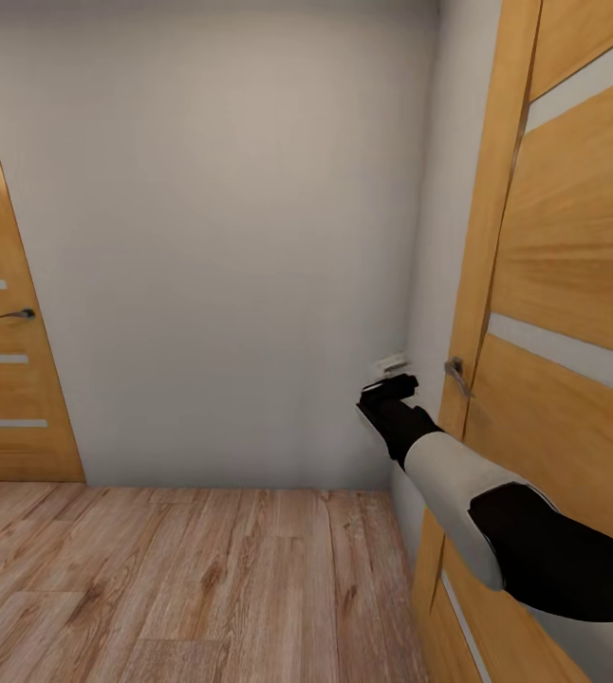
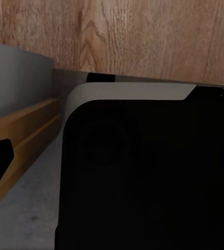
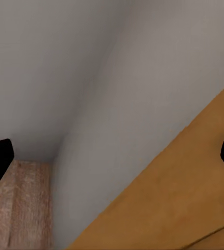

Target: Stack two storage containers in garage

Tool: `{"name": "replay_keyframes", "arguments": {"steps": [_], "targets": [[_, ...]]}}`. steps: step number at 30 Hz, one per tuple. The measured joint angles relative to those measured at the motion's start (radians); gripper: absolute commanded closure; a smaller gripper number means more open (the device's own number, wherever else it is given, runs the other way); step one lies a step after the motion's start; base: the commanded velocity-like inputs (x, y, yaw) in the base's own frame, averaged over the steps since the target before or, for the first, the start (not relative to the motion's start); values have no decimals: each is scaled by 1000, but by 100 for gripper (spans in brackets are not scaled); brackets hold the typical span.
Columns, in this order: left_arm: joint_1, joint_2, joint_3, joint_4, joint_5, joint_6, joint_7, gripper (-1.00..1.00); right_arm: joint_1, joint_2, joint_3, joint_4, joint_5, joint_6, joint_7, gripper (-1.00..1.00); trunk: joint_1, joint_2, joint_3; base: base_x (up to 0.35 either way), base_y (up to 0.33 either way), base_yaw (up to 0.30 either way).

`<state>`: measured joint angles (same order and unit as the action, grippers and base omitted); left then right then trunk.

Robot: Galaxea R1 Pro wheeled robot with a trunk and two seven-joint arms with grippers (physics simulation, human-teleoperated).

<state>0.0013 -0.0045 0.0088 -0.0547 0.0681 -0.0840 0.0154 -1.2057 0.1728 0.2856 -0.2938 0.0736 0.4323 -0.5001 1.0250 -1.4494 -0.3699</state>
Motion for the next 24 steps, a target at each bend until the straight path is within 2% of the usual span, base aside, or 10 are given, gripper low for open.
{"name": "replay_keyframes", "arguments": {"steps": [12,19,22,24], "targets": [[0,0,0,-4,0,1,-3,-100,35,2,0,48,-4,-2,11,-100,0,0,0,0,0,0],[0,0,1,-4,0,0,-3,-100,155,2,-2,52,-6,-7,22,-100,0,0,0,0,0,0],[0,0,3,-3,0,0,-3,-100,178,2,-1,53,-5,-8,52,-100,0,0,0,0,0,0],[0,0,4,-3,0,0,-3,-100,184,2,-2,75,-6,-9,95,-100,0,0,0,0,0,0]]}}
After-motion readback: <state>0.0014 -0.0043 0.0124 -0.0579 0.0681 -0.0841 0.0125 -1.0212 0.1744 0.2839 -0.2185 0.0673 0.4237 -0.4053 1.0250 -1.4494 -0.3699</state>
